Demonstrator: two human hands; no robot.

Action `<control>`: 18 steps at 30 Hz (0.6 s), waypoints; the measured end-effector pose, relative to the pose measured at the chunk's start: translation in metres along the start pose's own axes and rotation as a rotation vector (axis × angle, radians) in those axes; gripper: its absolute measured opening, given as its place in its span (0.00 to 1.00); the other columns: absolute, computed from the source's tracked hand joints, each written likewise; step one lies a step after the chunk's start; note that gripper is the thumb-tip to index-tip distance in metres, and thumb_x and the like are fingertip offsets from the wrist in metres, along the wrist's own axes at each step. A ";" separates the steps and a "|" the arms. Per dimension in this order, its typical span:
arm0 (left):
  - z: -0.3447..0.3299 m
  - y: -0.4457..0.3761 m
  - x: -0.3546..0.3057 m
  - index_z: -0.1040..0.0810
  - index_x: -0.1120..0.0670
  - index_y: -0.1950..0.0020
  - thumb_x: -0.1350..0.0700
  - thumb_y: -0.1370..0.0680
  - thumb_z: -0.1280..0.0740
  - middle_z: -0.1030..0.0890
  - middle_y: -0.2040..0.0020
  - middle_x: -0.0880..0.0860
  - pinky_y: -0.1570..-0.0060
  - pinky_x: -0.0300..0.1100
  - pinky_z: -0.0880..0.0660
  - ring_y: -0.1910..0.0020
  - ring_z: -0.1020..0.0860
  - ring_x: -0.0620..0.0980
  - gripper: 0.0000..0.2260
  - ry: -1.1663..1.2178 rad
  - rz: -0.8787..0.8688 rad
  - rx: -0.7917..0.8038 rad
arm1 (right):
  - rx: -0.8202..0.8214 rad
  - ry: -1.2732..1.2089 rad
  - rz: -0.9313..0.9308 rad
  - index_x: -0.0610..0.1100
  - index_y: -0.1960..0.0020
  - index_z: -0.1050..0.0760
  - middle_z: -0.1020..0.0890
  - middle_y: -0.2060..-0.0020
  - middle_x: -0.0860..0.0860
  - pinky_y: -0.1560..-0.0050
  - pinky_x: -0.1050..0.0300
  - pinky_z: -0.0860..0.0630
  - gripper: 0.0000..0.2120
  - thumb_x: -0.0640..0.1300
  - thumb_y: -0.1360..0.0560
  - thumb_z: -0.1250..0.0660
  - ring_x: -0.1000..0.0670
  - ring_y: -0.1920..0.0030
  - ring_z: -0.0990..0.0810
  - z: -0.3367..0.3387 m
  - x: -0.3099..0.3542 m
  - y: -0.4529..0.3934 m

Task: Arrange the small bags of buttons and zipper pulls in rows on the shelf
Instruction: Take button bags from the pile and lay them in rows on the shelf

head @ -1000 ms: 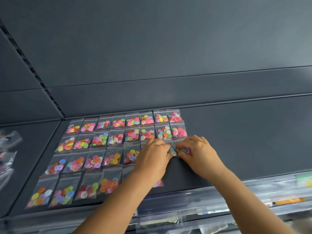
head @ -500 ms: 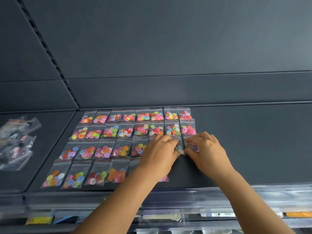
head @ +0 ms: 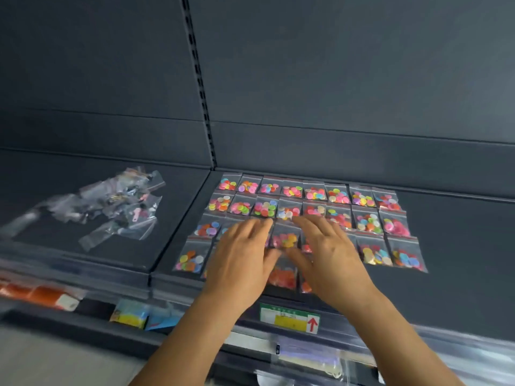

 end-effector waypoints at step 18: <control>0.106 0.077 0.260 0.39 0.51 0.26 0.46 0.21 0.40 0.31 0.30 0.49 0.33 0.41 0.39 0.32 0.36 0.49 0.25 -0.090 0.125 -0.041 | 0.123 -0.043 0.137 0.48 0.27 0.39 0.34 0.30 0.52 0.30 0.56 0.42 0.27 0.57 0.23 0.41 0.50 0.30 0.37 -0.120 0.257 -0.061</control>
Point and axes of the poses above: each hand's wrist, its own y-axis away from the middle knuckle, its own z-axis out of the back of the hand, x = y × z, the point moved 2 cm from there along -y, towards the middle knuckle
